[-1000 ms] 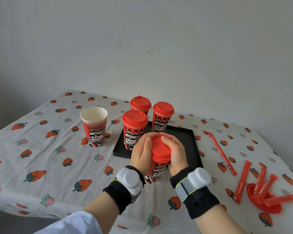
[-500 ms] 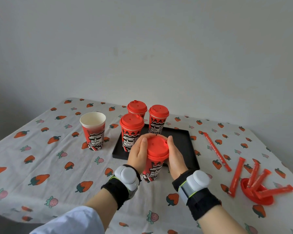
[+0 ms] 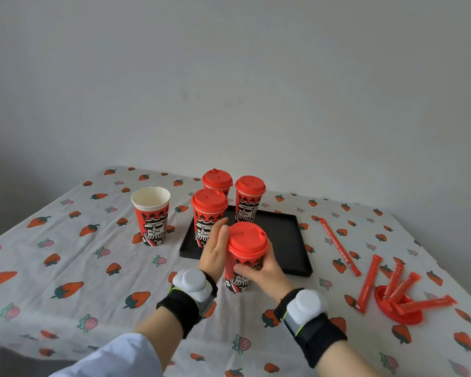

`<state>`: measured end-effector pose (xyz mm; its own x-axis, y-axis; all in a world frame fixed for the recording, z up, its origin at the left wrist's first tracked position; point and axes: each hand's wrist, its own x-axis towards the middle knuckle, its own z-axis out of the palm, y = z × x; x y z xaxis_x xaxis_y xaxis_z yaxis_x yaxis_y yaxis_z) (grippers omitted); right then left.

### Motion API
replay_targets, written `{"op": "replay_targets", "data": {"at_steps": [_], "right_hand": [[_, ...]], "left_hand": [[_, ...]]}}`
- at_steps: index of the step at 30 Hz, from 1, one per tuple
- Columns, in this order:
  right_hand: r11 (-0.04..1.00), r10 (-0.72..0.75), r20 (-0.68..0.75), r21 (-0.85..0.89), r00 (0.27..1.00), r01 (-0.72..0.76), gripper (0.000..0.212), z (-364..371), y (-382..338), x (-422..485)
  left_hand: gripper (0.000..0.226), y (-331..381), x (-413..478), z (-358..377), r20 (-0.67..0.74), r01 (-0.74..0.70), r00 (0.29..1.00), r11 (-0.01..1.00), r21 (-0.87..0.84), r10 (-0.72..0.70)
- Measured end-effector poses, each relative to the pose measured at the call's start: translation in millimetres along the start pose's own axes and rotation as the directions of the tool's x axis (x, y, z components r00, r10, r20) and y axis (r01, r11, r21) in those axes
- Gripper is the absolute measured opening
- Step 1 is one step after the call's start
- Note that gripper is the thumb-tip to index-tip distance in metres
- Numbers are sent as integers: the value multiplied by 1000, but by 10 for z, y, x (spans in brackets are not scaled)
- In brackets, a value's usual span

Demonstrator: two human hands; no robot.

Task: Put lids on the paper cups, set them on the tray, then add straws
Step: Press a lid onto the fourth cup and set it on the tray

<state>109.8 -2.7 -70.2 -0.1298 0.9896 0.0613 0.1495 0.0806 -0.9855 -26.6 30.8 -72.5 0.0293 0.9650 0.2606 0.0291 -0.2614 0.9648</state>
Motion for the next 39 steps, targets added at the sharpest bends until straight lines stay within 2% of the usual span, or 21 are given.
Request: {"op": "replay_targets", "data": {"at_steps": [3, 5, 7, 9, 13, 17, 21, 31, 35, 39], "right_hand": [[993, 1, -105, -116, 995, -13, 79, 92, 179, -26], [990, -9, -130, -144, 992, -10, 67, 103, 230, -18], [992, -26, -150, -126, 988, 7, 61, 92, 245, 20], [996, -63, -200, -73, 978, 49, 59, 77, 227, 85], [993, -109, -288, -64, 951, 95, 67, -32, 139, 291], [994, -43, -345, -107, 938, 6, 74, -124, 145, 573], [987, 9, -343, -147, 939, -63, 80, -113, 238, 772], [992, -5, -361, -118, 933, -40, 82, -31, 281, 1015], [990, -20, -347, -136, 938, -30, 83, -62, 282, 953], [994, -19, -481, -107, 877, -37, 72, -96, 318, 665]], "left_hand": [[26, -225, -156, -26, -22, -30, 999, 993, 116, 33], [19, -407, -205, -88, -75, 19, 997, 993, 118, -10], [22, -490, -214, -146, -155, 167, 972, 984, -54, -174], [28, -547, -203, -192, -181, 211, 954, 964, -160, -239], [31, -540, -211, -177, -147, 192, 967, 974, -120, -209], [32, -563, -227, -177, -97, 171, 980, 985, -33, -174], [29, -578, -212, -180, -92, 175, 980, 985, -5, -175], [29, -621, -189, -192, -39, 154, 988, 982, 109, -151], [28, -628, -184, -185, -57, 181, 982, 982, 61, -178], [28, -637, -185, -181, -63, 195, 979, 979, 54, -191]]}}
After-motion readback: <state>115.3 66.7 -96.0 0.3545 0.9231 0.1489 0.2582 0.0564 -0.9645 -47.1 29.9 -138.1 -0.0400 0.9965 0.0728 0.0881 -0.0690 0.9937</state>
